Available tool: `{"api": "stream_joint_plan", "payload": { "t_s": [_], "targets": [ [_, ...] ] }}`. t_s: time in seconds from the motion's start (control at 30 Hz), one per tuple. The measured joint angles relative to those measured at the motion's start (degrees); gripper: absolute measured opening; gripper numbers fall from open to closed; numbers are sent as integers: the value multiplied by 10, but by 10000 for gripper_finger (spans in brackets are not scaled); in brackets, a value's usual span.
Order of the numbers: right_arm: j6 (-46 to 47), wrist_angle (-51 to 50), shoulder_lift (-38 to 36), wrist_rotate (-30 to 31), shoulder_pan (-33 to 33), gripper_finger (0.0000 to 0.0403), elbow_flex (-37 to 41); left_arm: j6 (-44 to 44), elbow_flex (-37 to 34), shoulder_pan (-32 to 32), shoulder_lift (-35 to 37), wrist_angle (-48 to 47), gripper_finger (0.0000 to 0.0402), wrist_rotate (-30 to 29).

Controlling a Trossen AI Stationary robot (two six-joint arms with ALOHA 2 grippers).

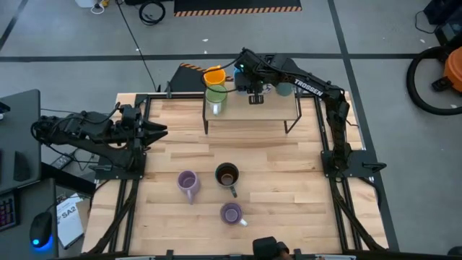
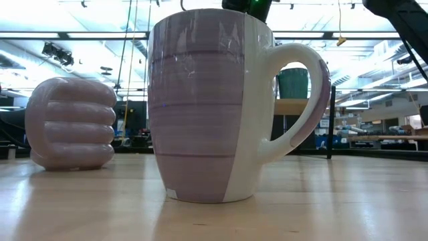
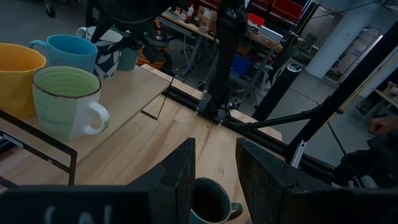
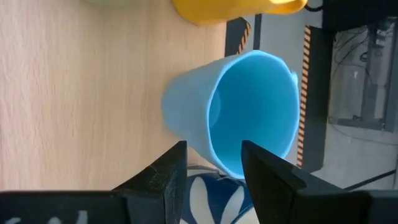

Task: Place coffee mugs
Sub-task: Put the dark blue mug on the shelf

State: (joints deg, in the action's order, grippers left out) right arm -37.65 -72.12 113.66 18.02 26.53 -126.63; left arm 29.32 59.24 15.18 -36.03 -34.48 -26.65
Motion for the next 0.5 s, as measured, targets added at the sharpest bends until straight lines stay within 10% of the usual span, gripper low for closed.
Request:
{"api": "stream_joint_plan", "payload": {
  "t_s": [0.5],
  "targets": [
    [23,10,1,-40,3,158,0,0,0,0,0,0,121,0]
  ]
}}
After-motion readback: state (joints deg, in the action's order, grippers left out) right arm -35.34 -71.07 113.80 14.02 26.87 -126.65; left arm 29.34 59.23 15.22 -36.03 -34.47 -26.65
